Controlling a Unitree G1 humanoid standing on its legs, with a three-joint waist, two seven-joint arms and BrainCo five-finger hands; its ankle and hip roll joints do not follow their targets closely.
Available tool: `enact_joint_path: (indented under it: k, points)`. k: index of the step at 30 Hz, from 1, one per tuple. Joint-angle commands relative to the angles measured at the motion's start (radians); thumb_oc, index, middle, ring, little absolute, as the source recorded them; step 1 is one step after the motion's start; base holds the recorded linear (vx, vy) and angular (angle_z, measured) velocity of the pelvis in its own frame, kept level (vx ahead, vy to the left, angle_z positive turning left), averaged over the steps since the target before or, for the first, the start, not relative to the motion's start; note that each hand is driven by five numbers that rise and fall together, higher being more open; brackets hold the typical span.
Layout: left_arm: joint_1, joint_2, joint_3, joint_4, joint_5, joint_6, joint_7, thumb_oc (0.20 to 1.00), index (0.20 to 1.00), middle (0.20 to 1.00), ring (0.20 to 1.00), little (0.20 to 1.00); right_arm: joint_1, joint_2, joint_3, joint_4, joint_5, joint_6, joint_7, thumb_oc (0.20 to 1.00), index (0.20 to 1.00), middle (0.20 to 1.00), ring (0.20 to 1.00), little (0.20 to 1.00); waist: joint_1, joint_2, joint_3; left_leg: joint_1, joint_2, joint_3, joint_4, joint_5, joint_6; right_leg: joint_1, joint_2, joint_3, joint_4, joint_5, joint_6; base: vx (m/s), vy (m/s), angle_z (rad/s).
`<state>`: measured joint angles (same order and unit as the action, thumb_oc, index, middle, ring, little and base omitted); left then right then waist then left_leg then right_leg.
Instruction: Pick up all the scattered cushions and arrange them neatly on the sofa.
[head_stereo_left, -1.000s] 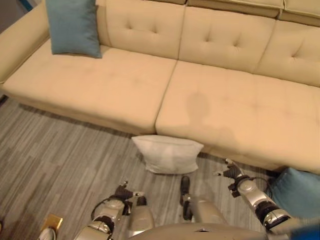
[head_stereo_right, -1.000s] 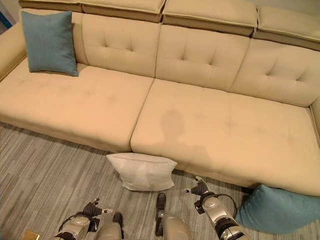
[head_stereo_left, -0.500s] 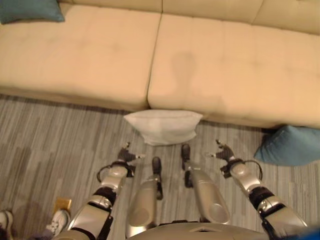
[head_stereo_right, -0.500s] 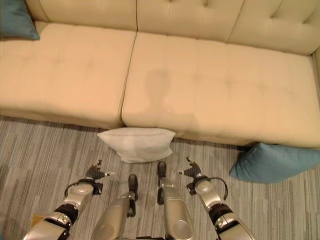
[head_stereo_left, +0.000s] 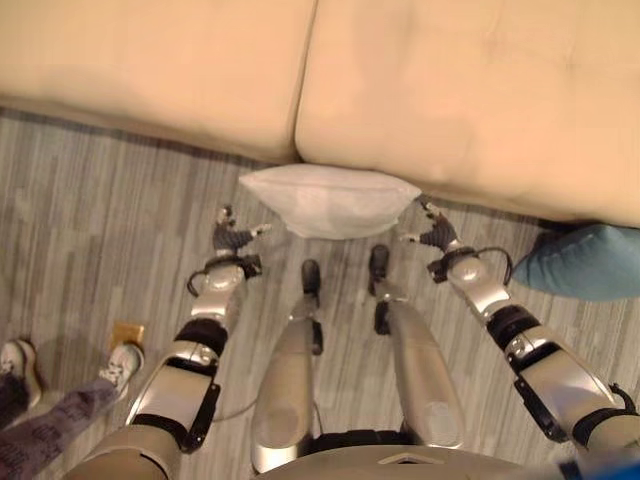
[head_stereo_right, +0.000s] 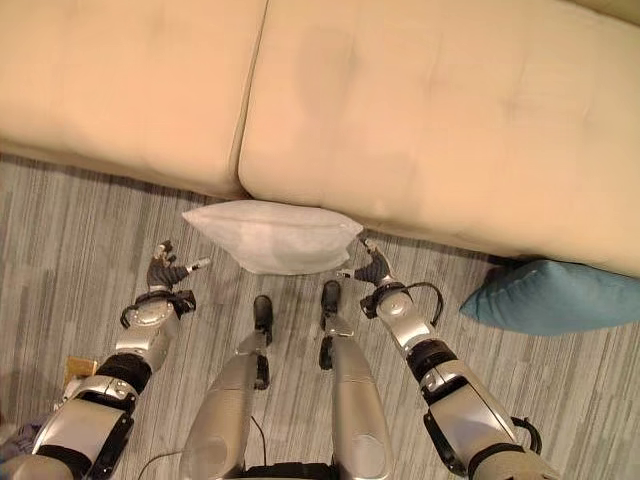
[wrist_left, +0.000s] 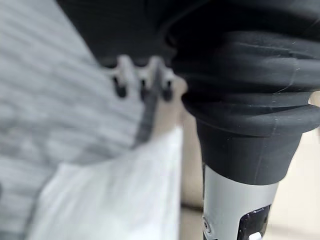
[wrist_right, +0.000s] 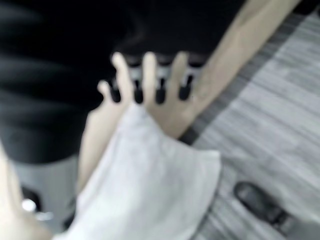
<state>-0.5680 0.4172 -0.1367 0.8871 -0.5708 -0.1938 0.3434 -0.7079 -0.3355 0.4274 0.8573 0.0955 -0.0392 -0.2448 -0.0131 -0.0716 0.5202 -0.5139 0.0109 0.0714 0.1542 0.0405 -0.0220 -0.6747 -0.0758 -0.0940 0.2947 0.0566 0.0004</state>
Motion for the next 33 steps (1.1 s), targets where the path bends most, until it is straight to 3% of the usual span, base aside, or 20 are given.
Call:
enact_joint_path:
  k: [1,9,15,26,32,33]
  points:
    - [0.037,0.074,0.087,-0.013,-0.078,-0.062,0.038,1.0,1.0,1.0,1.0,1.0,0.006,-0.033,-0.022,-0.018,0.035,-0.029,-0.045,1.0,1.0,1.0,1.0,1.0,-0.001,-0.008,-0.006,-0.099,0.047,-0.014,0.141,-0.045,-0.058,-0.01,-0.094,0.073,-0.043,0.028,0.138,-0.04,-0.025,-0.02]
    - [0.01,0.132,0.11,0.041,-0.098,-0.07,0.033,1.0,1.0,1.0,1.0,1.0,-0.069,-0.101,-0.046,0.018,0.058,-0.049,-0.074,1.0,1.0,1.0,1.0,1.0,-0.019,0.007,0.0,-0.235,0.051,-0.009,0.192,-0.051,-0.058,-0.158,-0.098,0.1,0.004,0.04,0.143,0.0,0.0,0.0]
    - [-0.105,0.197,0.042,0.068,-0.067,-0.051,0.018,1.0,1.0,1.0,1.0,1.0,-0.158,-0.171,-0.048,0.062,0.113,-0.057,-0.082,1.0,1.0,1.0,1.0,1.0,-0.047,0.021,0.0,-0.383,0.059,-0.004,0.229,-0.042,-0.063,-0.306,-0.103,0.12,0.037,0.052,0.147,-0.01,0.008,-0.02]
    - [-0.29,0.254,-0.061,0.065,-0.053,-0.039,0.025,1.0,1.0,1.0,1.0,1.0,-0.321,-0.223,-0.007,0.112,0.178,-0.072,-0.105,1.0,1.0,1.0,1.0,1.0,-0.068,0.04,0.0,-0.602,0.066,-0.005,0.298,-0.041,-0.061,-0.518,-0.093,0.144,0.102,0.054,0.144,0.01,0.005,-0.01]
    - [-0.311,0.272,-0.081,0.085,-0.035,-0.026,0.022,1.0,1.0,1.0,1.0,1.0,-0.357,-0.24,0.021,0.115,0.177,-0.07,-0.104,1.0,1.0,1.0,1.0,1.0,-0.07,0.041,0.0,-0.642,0.068,-0.014,0.334,-0.079,-0.062,-0.565,-0.079,0.156,0.135,0.024,0.149,0.05,0.01,-0.03]
    - [-0.316,0.272,-0.081,0.093,-0.032,-0.022,0.021,1.0,1.0,1.0,1.0,1.0,-0.362,-0.244,0.022,0.115,0.176,-0.071,-0.104,1.0,1.0,1.0,1.0,1.0,-0.075,0.039,0.0,-0.669,0.066,-0.005,0.333,-0.05,-0.055,-0.59,-0.083,0.157,0.127,0.055,0.143,0.03,0.025,-0.06]
